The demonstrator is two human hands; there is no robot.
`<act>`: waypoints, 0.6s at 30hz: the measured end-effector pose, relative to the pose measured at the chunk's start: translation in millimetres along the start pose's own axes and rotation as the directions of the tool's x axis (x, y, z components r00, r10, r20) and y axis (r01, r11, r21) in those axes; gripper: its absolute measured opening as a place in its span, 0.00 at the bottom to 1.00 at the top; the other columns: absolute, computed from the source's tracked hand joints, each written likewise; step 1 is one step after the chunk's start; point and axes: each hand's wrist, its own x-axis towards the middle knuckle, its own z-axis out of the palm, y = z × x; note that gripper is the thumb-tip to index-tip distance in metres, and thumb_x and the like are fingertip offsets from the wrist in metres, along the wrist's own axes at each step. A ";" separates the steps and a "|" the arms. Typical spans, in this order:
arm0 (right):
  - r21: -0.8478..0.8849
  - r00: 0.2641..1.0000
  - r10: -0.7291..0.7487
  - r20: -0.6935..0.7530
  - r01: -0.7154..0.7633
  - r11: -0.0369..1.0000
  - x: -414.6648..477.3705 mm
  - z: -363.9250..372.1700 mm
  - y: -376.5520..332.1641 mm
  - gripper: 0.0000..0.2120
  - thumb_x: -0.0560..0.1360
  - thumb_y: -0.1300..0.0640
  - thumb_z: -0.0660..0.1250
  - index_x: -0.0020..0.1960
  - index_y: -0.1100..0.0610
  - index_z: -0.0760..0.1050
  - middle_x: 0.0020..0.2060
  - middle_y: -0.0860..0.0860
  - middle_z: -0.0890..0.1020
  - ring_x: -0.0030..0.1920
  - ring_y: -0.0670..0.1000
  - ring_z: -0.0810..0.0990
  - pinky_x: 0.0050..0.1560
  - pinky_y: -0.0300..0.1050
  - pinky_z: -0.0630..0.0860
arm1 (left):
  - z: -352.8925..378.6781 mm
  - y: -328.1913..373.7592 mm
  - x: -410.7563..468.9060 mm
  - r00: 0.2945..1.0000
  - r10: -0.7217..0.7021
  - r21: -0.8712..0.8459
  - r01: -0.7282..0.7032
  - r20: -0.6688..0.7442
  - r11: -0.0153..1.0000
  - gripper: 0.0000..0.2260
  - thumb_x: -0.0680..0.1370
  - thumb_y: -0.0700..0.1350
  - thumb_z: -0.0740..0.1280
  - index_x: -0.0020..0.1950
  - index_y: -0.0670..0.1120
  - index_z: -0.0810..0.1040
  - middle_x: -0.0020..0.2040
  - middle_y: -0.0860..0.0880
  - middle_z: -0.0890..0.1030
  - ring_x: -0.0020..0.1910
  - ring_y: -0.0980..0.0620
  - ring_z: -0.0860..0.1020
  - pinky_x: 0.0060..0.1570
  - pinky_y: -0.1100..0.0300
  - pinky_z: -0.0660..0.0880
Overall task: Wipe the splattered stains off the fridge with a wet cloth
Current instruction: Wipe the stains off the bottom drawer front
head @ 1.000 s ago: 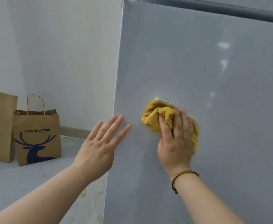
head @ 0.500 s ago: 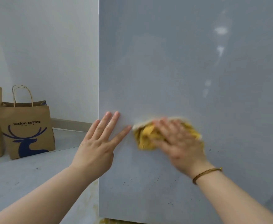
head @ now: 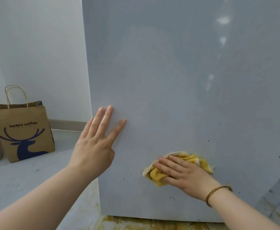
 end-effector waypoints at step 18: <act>0.088 0.752 0.632 -0.190 -0.628 0.774 -41.0 -6.8 33.5 0.30 0.68 0.65 0.55 0.68 0.49 0.55 0.75 0.52 0.42 0.75 0.53 0.42 0.75 0.48 0.42 | 32.3 60.5 -1.7 0.994 0.110 -0.011 -0.110 -0.021 0.994 0.35 0.67 0.44 0.54 0.73 0.53 0.49 0.73 0.42 0.52 0.74 0.48 0.36 0.69 0.47 0.43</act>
